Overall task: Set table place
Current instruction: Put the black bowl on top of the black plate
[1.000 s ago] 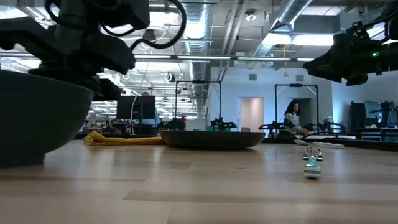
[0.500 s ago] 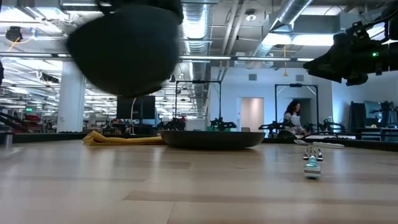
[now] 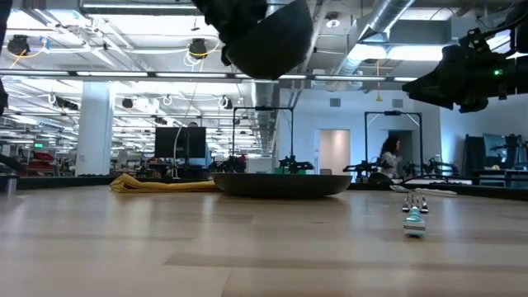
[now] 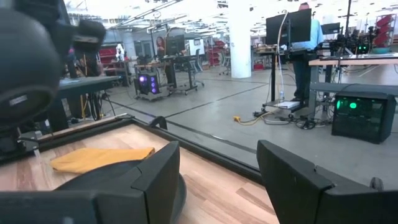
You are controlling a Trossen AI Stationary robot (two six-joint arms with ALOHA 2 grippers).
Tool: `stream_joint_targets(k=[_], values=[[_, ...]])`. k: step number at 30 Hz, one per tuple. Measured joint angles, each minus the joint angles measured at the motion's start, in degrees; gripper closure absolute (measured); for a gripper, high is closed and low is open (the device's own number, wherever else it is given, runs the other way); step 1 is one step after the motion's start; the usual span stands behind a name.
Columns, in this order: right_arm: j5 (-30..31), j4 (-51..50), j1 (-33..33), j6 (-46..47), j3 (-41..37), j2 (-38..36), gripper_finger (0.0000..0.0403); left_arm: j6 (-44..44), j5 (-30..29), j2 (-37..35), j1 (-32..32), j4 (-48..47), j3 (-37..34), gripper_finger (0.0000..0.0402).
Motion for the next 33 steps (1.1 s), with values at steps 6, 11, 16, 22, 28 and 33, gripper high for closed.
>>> stream_joint_targets(k=[6, 11, 16, 22, 28, 33], values=[[0.0, 0.0, 0.0, 0.0, 0.0, 0.4, 0.0163, -1.5, 2.0, 6.8, 5.1, -1.0, 4.7, 0.0401], [0.1, 0.0, 0.0, 0.0, 0.0, 1.5, 0.0163, -1.4, 4.5, 15.3, 6.6, -5.7, 12.8, 0.0401], [0.1, 0.0, 0.0, 0.5, 0.0, 3.4, 0.0163, 1.1, 3.3, 25.1, 6.7, -19.4, 24.4, 0.0401], [0.1, 0.0, 0.0, 0.5, 0.0, 5.7, 0.0163, 2.4, 2.5, 34.5, 6.7, -26.6, 34.1, 0.0401], [0.1, 0.0, 0.0, 0.9, 0.0, 6.7, 0.0163, 3.7, 1.8, 39.6, 6.5, -30.1, 36.4, 0.0401], [0.1, 0.0, 0.0, 0.9, 0.0, 6.7, 0.0163, 3.7, 1.6, 41.3, 6.5, -32.1, 36.1, 0.0401]])
